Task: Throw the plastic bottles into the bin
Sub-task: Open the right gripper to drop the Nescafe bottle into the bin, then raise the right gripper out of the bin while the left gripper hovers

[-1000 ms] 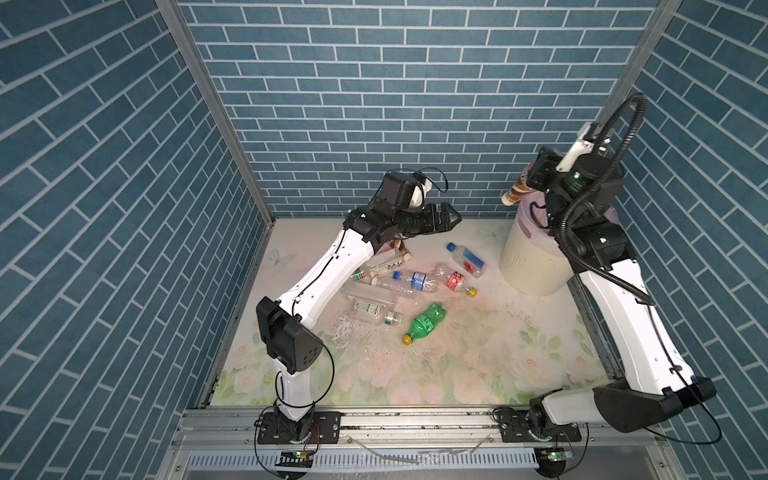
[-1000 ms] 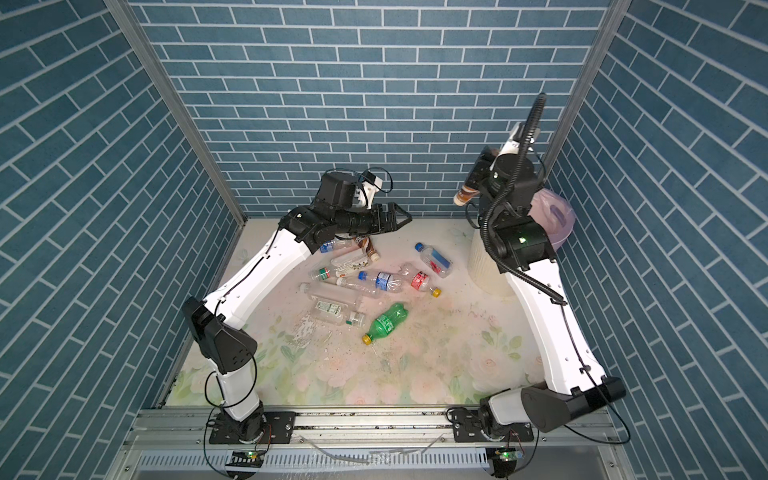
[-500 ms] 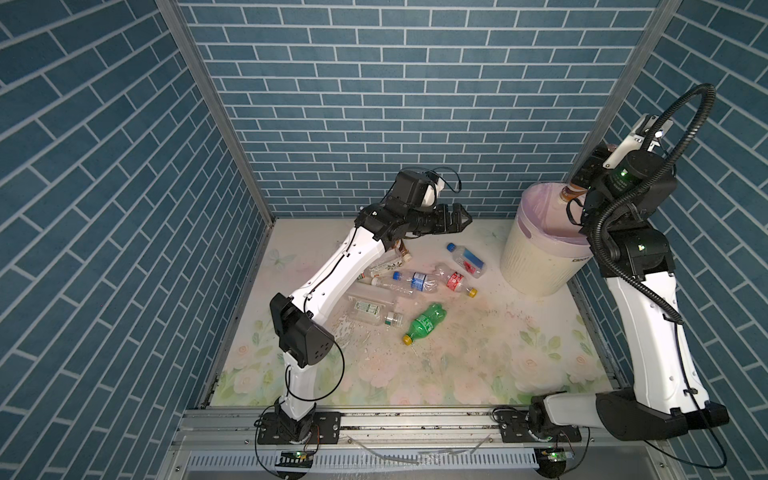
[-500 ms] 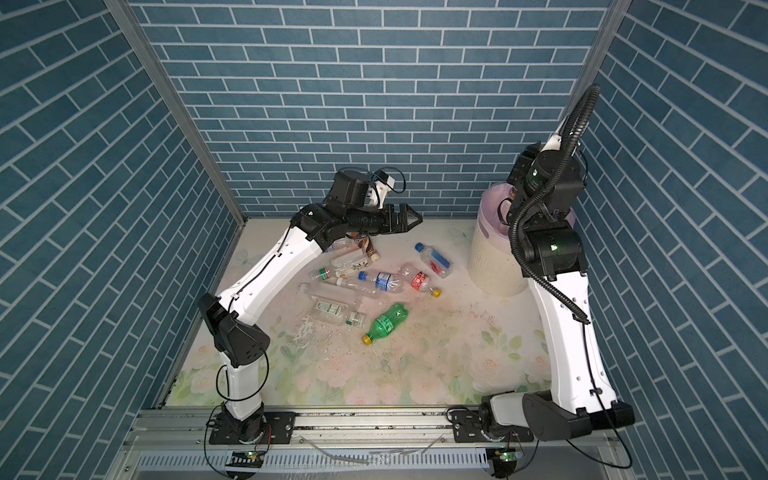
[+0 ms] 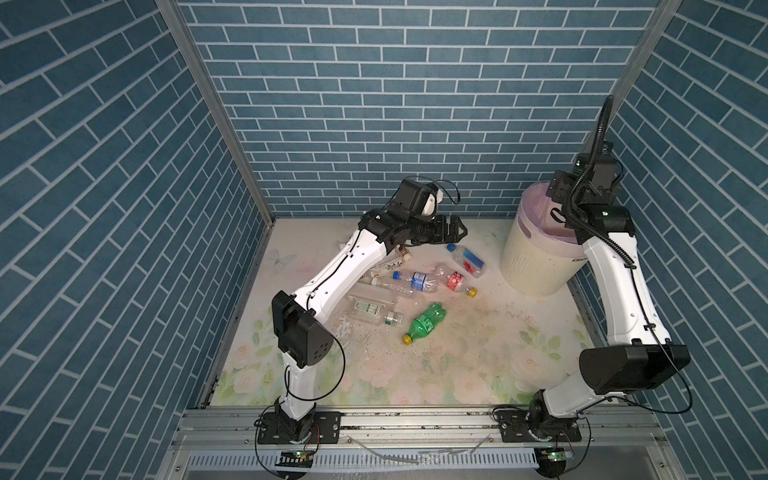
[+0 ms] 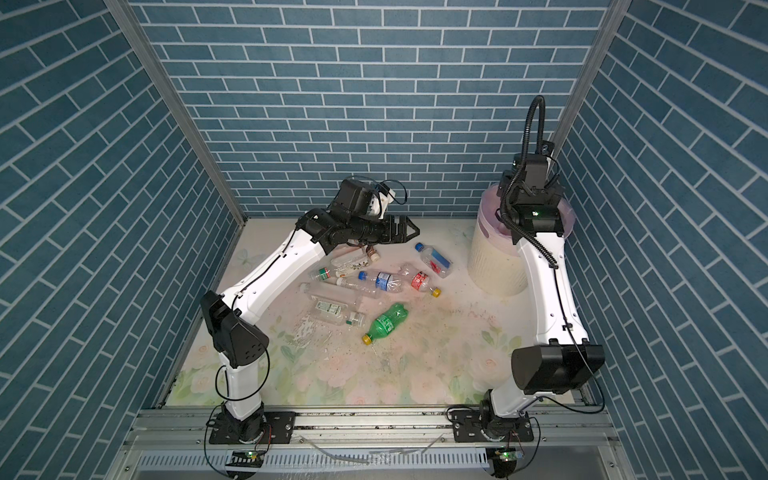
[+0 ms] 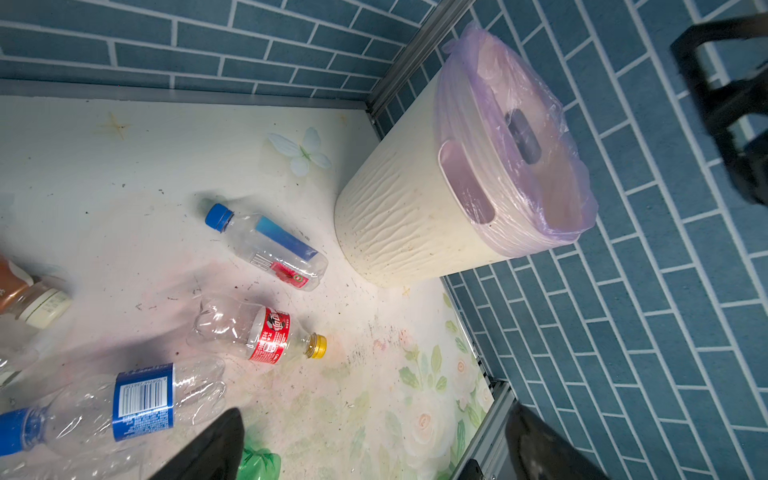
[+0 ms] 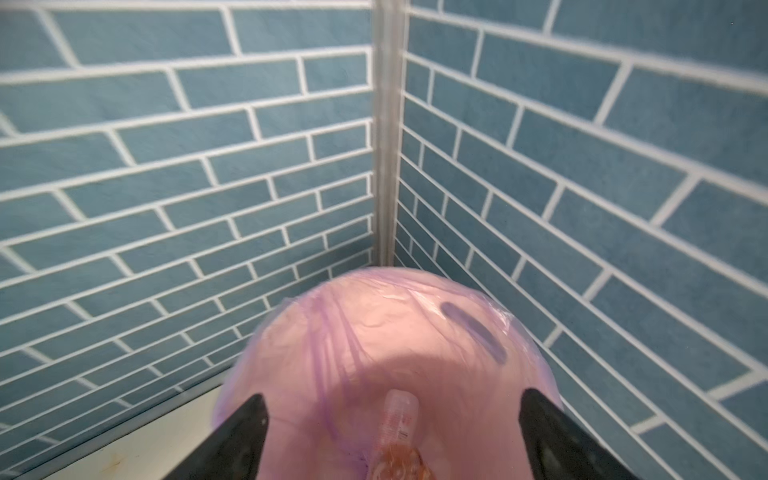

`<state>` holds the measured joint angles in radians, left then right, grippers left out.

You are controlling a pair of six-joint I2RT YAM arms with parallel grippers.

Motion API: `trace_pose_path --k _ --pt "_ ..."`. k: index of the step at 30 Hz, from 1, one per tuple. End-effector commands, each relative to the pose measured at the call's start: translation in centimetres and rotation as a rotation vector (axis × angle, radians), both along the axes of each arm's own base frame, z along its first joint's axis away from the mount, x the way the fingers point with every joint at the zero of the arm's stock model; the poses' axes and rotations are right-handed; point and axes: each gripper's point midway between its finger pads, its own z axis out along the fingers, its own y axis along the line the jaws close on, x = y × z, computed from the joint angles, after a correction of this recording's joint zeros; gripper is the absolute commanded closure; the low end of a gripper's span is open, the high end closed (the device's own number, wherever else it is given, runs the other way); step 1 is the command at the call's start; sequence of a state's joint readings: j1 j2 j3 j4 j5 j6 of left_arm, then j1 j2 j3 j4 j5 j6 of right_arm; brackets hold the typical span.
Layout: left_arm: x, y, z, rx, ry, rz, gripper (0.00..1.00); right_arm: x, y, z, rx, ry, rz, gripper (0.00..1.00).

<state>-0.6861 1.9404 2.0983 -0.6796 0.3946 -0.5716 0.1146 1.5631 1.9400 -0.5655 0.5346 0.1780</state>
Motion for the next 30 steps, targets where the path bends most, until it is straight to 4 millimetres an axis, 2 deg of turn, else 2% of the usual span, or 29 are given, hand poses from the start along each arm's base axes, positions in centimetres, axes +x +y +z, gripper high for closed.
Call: trace_pose_path --k 1,4,7,15,21,22,24,30 --pt "-1.0 0.6 2.4 -0.023 -0.052 -0.001 0.01 -4.1 0.7 6.4 0.0 -0.139 0.032 0.01" --pt "-1.4 1.1 2.6 -0.021 -0.058 0.005 0.01 -4.5 0.9 5.6 0.018 -0.125 0.034 0.01" --pt "-1.8 1.5 2.6 -0.019 -0.064 0.012 0.01 -4.3 1.7 3.8 0.047 -0.069 0.081 0.01" --pt "-2.4 2.4 2.0 0.012 -0.07 0.017 0.01 0.4 5.7 -6.0 0.122 0.285 0.247 0.01" --pt "-2.5 3.4 1.5 0.064 -0.088 0.029 0.01 3.0 7.0 -11.3 0.147 0.462 0.281 0.02" --pt "-2.5 3.4 1.5 0.065 -0.089 0.03 0.01 3.4 7.2 -12.1 0.145 0.488 0.287 0.06" --pt "-2.5 3.5 1.5 0.065 -0.089 0.03 0.01 4.2 7.6 -13.5 0.141 0.531 0.298 0.2" --pt "-2.6 3.5 0.9 0.073 -0.077 0.031 0.01 5.8 7.6 -15.6 0.094 0.598 0.309 0.46"
